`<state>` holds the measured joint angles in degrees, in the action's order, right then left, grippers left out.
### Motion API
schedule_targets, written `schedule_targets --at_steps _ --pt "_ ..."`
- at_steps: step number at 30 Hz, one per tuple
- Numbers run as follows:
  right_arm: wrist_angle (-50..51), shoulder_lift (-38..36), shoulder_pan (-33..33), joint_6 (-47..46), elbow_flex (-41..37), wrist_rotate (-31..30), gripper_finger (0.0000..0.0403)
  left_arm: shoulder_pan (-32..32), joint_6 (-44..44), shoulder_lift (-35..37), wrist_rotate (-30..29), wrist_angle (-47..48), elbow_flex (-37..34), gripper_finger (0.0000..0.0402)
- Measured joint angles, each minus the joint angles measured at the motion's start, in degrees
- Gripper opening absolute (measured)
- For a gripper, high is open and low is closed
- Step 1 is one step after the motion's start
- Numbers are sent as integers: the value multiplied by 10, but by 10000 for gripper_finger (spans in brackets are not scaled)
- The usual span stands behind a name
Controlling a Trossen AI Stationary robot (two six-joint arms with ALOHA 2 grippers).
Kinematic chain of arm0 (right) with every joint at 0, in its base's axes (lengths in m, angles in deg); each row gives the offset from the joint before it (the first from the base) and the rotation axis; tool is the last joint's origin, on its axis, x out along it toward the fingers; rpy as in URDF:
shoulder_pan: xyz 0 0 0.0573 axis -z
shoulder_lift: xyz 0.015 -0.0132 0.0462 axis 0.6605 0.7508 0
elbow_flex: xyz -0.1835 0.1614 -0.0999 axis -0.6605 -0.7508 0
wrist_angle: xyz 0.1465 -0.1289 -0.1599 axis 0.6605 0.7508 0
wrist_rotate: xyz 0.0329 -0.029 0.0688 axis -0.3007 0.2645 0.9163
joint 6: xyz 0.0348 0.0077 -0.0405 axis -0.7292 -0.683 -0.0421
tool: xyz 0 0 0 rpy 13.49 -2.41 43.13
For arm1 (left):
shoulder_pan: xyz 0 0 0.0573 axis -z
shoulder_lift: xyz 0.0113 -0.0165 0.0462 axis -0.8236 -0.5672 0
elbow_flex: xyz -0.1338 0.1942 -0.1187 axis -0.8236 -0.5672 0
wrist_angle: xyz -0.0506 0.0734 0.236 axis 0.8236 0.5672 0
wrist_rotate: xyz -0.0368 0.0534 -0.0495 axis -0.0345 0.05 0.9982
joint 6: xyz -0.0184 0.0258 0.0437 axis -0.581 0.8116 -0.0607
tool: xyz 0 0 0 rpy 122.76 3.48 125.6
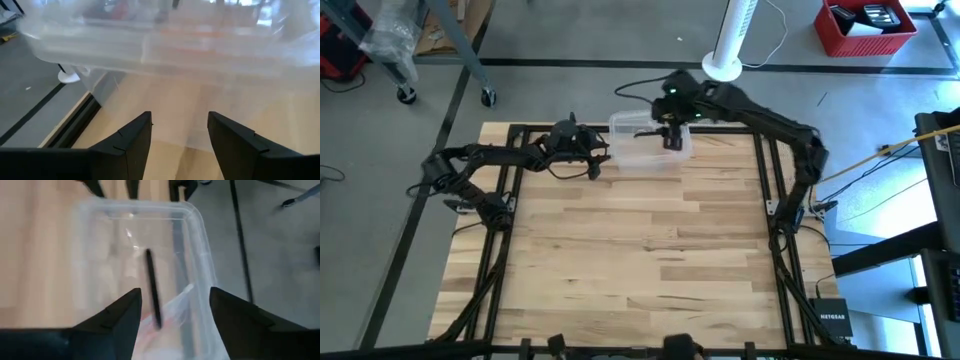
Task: Roll bandage
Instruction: Return to Home Position
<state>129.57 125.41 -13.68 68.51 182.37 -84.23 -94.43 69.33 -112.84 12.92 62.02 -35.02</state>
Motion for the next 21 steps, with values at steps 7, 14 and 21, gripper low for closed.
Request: schedule_targets --at_steps 7,14,21 --pt "105 -82 16 -60 1 90 210 8 -27 158 -11 135 0 186" --pt "110 -124 27 -90 1 154 140 76 -39 277 -10 222 -1 154" --pt "74 -172 27 -139 -80 148 29 107 -39 350 -28 257 -4 77"
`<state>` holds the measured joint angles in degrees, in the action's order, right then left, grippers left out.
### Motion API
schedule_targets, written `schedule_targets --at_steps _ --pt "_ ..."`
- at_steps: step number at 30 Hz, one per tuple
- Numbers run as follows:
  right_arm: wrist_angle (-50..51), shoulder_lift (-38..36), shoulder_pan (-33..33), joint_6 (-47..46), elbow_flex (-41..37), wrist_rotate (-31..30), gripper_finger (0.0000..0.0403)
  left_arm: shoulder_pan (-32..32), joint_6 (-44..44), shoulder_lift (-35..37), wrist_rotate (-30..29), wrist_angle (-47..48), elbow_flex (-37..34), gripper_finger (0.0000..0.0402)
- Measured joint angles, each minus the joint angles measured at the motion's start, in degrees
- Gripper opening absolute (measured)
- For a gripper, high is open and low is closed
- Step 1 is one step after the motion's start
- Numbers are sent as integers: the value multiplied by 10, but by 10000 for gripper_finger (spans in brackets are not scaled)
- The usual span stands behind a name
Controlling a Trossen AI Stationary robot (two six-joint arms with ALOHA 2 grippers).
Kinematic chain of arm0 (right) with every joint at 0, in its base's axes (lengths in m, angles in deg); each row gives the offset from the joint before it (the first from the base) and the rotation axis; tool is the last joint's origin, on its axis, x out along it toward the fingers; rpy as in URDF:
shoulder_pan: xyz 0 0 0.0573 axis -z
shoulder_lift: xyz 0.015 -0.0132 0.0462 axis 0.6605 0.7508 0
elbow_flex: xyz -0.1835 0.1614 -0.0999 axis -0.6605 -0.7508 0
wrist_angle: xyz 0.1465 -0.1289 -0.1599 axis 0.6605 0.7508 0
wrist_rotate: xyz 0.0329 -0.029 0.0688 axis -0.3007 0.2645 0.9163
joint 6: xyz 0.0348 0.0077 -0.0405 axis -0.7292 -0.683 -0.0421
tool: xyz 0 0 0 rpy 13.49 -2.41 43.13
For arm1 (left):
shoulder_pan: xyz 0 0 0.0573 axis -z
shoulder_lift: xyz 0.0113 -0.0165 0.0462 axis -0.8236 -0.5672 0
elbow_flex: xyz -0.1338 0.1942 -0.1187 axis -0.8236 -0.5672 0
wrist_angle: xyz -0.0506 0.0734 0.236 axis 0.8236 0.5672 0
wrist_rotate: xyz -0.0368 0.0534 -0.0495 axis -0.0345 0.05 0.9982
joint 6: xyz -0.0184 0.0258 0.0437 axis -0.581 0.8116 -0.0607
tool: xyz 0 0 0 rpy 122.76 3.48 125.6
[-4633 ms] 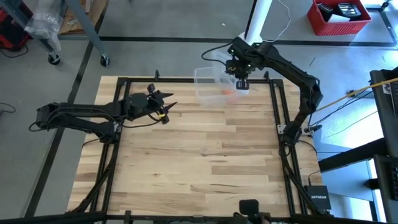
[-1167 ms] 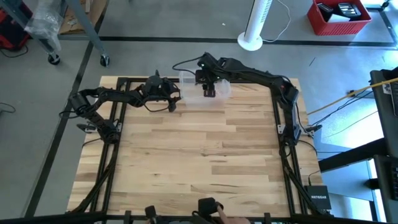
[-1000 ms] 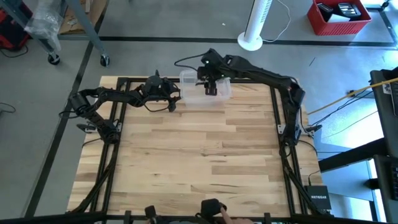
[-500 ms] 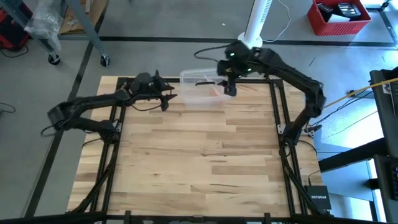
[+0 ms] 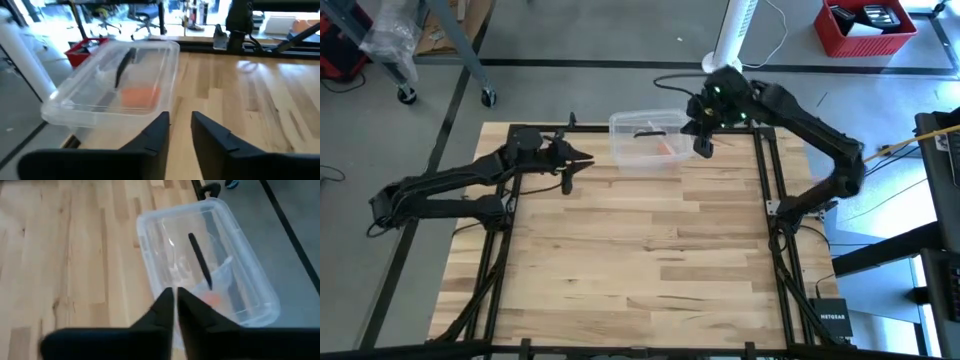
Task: Roll bandage
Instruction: Return to Home Position
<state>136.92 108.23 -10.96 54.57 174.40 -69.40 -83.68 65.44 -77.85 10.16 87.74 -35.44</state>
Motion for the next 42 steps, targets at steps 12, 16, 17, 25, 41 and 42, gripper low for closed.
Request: schedule_targets --at_steps 12,16,17,25,41,42 --pt "-500 -283 -70 -188 -534 -45 39 4 -53 73 -8 -85 -126 7" --pt "-539 -309 -75 -237 -623 -36 39 5 -70 75 -8 -112 -148 4" --pt "-542 -310 -75 -255 -636 -41 39 5 -73 75 -8 -111 -149 4" --pt "-646 -371 -122 -277 -756 -109 6 5 -85 77 -8 -117 -150 3" --pt "-762 -699 -184 -274 -973 -143 4 10 -122 99 4 -250 -251 3" --pt "-757 -719 -184 -274 -982 -143 4 10 -129 107 4 -252 -257 4"
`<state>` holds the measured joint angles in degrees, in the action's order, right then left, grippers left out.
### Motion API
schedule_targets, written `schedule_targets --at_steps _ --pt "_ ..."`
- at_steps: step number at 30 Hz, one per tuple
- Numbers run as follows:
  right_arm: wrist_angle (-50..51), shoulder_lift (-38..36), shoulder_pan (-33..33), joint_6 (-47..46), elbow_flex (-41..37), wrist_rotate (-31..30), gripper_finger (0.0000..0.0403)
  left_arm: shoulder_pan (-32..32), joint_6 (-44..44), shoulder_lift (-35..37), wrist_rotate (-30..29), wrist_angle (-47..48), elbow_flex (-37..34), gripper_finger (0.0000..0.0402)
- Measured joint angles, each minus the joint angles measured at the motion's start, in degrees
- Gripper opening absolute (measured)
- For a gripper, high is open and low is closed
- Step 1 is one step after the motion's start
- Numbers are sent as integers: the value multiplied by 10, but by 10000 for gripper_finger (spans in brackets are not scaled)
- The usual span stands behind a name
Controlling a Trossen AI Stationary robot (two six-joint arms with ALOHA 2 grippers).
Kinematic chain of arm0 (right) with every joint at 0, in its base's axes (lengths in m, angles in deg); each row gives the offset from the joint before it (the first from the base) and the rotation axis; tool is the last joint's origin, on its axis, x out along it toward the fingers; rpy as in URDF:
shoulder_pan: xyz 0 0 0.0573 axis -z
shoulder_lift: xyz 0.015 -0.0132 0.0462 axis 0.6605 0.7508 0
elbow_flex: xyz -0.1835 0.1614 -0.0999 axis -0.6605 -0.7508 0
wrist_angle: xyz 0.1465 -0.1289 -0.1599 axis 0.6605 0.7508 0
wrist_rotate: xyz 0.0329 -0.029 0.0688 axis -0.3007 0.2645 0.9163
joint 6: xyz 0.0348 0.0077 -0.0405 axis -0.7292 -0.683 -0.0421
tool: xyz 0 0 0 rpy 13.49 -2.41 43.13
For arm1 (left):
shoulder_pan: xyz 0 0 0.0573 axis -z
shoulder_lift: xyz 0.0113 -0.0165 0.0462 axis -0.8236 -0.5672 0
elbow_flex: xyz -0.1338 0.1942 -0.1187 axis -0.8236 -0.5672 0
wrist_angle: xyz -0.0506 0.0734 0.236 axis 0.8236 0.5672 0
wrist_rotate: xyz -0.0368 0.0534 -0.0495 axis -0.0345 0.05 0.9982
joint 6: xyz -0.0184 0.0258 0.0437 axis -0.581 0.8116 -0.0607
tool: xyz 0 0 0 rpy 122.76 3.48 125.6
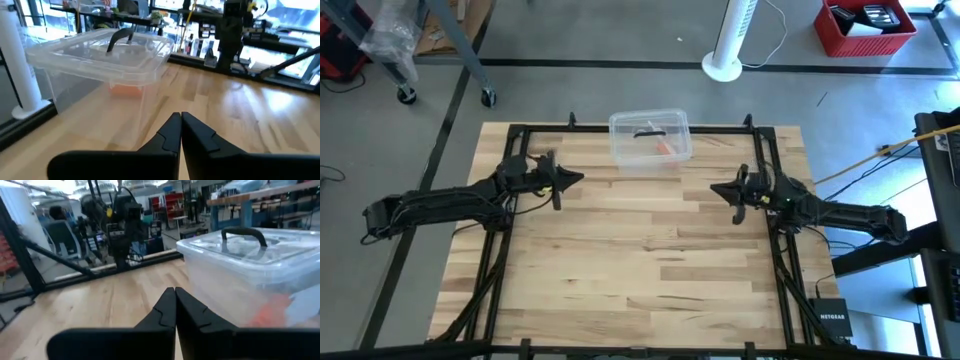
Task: Roll bandage
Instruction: Return to Home Position
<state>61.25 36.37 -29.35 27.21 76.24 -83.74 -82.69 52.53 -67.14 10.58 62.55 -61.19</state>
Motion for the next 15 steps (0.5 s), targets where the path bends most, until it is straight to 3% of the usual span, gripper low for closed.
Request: schedule_targets --at_steps 9,15 --pt "119 -140 0 -2 -3 -20 3 6 -23 98 -1 -7 -47 4" --pt "125 -140 0 -3 -3 -2 11 6 -33 179 -2 8 -85 4"
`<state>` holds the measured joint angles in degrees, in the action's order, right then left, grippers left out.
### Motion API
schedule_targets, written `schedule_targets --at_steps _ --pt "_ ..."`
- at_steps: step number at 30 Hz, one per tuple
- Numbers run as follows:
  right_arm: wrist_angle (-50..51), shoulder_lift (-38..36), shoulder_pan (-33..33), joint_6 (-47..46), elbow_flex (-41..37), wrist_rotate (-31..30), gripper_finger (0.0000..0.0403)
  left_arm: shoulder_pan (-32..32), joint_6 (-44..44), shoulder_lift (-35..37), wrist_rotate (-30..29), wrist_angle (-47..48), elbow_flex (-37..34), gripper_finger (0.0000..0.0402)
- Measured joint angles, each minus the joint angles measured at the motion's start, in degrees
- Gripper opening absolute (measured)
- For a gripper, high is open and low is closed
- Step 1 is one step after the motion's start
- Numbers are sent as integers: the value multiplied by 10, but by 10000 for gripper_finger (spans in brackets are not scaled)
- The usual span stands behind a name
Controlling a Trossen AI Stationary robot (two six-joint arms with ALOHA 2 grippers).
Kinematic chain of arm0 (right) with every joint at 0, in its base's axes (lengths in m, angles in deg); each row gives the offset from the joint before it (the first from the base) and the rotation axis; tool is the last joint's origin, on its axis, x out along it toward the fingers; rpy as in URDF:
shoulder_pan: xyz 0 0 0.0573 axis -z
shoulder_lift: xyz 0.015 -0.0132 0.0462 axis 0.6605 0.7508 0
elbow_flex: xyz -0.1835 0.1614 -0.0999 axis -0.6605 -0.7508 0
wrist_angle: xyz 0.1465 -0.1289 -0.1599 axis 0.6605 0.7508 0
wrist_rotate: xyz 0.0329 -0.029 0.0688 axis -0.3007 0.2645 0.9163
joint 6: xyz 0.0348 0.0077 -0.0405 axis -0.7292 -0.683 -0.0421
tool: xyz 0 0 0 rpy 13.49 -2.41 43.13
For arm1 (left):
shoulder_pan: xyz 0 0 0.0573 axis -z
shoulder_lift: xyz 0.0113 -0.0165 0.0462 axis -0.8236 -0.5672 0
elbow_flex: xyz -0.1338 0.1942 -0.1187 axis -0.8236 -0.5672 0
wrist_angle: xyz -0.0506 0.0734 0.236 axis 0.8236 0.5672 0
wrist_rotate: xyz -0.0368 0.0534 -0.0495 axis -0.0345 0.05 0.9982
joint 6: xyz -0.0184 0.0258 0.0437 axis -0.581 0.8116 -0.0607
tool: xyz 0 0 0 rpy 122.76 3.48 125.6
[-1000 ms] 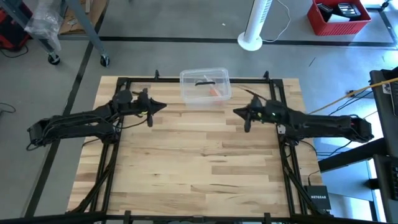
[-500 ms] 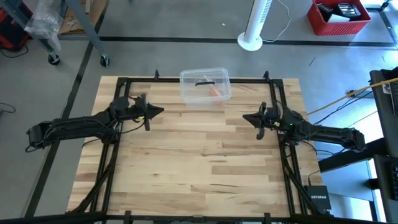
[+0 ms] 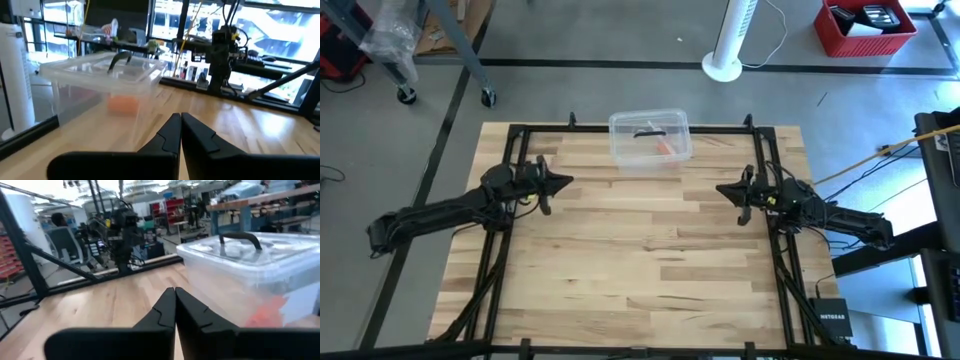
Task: Roll bandage
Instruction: Return to Home Position
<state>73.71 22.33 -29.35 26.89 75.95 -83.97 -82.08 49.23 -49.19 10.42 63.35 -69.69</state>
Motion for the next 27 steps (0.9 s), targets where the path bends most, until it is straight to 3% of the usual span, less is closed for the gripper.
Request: schedule_targets --at_steps 7,14,27 --pt "6 0 0 -29 0 -42 6 8 -5 96 -54 96 0 1" --pt "2 0 0 -46 0 -45 10 27 -5 225 -85 220 0 1" --pt "9 0 0 -44 0 -19 10 34 -16 223 -103 223 0 1"
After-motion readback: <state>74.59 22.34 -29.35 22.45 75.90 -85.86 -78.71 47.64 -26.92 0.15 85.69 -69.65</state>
